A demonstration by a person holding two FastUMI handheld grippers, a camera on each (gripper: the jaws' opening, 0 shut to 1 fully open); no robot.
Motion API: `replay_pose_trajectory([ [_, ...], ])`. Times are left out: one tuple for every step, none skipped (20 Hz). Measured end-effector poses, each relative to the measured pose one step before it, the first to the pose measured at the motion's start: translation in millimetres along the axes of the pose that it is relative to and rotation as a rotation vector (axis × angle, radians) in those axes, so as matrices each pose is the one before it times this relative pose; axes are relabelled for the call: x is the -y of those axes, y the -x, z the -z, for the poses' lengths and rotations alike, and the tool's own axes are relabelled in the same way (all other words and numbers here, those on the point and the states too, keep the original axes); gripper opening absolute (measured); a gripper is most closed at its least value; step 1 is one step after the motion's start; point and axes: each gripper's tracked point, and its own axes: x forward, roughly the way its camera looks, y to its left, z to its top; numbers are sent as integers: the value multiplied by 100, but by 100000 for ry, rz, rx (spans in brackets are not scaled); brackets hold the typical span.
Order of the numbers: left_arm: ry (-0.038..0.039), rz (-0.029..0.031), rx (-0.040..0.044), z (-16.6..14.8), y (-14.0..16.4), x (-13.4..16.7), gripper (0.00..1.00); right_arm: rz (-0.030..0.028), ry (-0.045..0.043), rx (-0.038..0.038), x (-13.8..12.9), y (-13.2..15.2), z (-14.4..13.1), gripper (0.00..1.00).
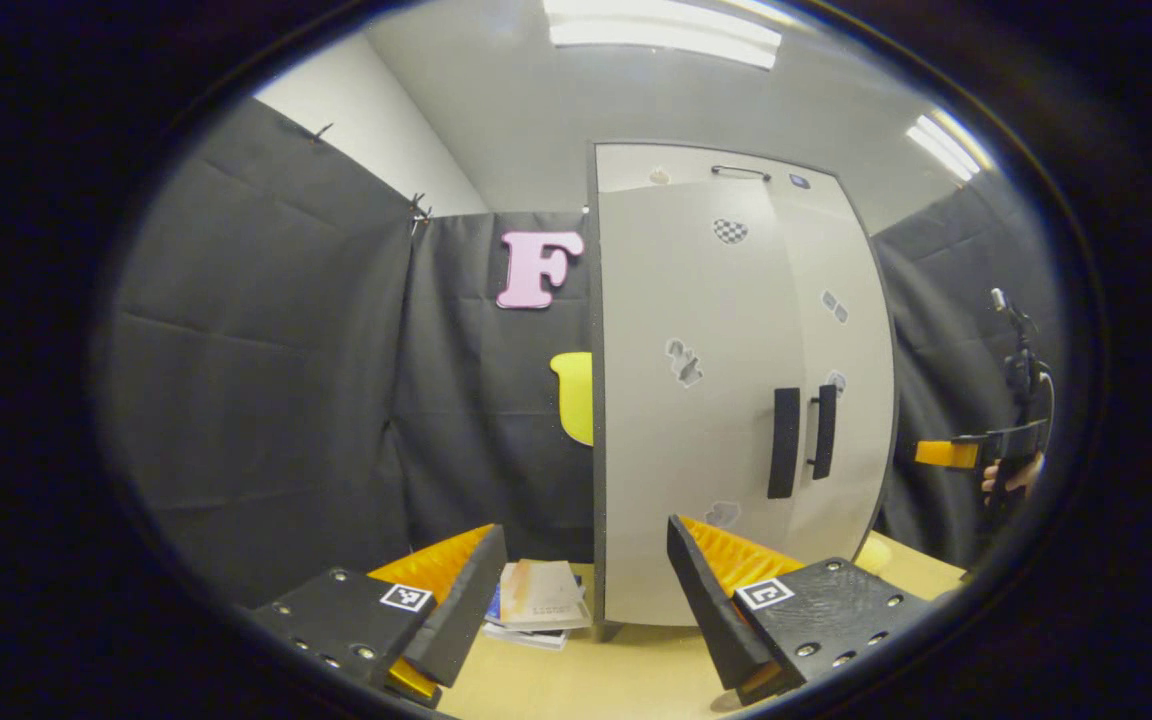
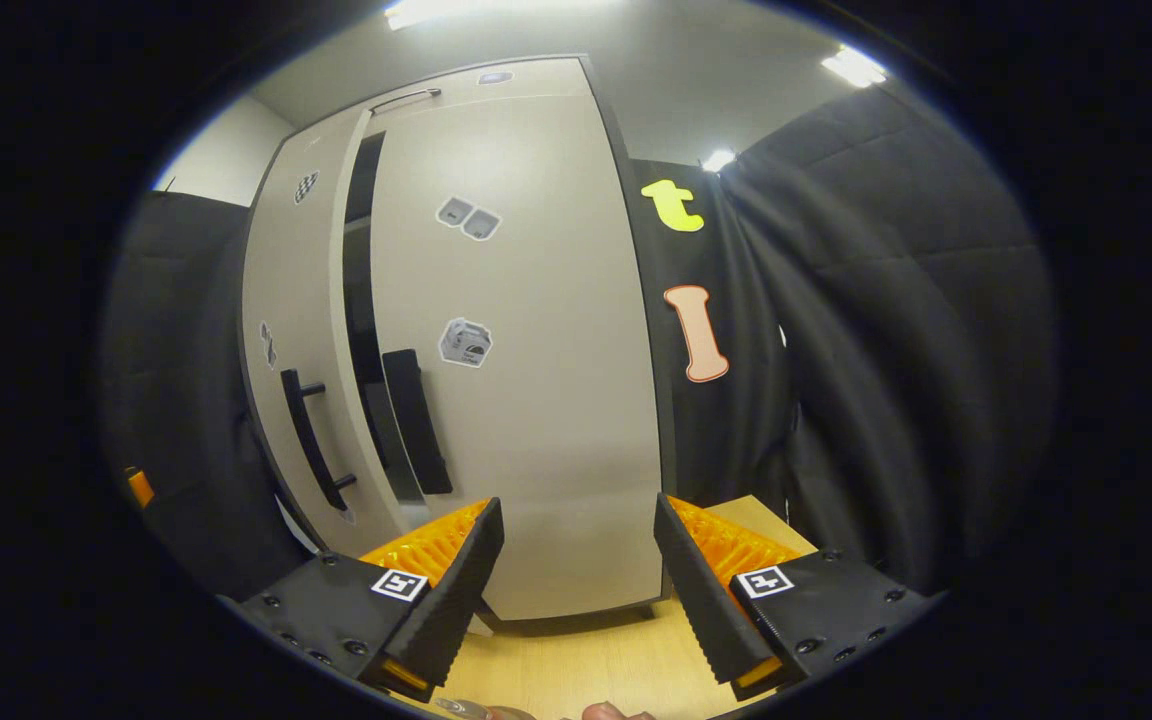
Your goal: Grasp the bottle in the cabinet with the left hand and place it on the coaster, then close the right door with the right hand and the left door with the left hand.
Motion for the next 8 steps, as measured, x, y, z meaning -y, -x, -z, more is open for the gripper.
replay_pose_trajectory([
  [-533, -847, 69, -140, -35, -425, 100, -663, 537, -267, -561, 232, 282, 96],
  [-767, -1506, -80, -38, 23, -612, 100, -672, 273, 89, -627, 199, 199, 96],
  [-662, -1278, 743, -58, 228, -620, 100, 310, 115, 210, -416, 138, 228, 96],
  [-156, -577, 660, -52, 179, -405, 99, 330, 176, 50, -470, 129, 260, 96],
  [488, -307, 152, 162, 139, -124, 100, -452, 922, -109, -744, -71, 226, 96],
  [1080, -247, -322, 148, -18, -123, 100, -590, 1919, -142, -561, 35, 117, 96],
  [1337, -537, -196, 186, 142, -233, 100, 66, 2294, 385, -321, -65, -136, 96],
  [1460, -272, 44, 139, 49, -161, 100, 176, 2092, 774, -260, -87, -270, 96],
])
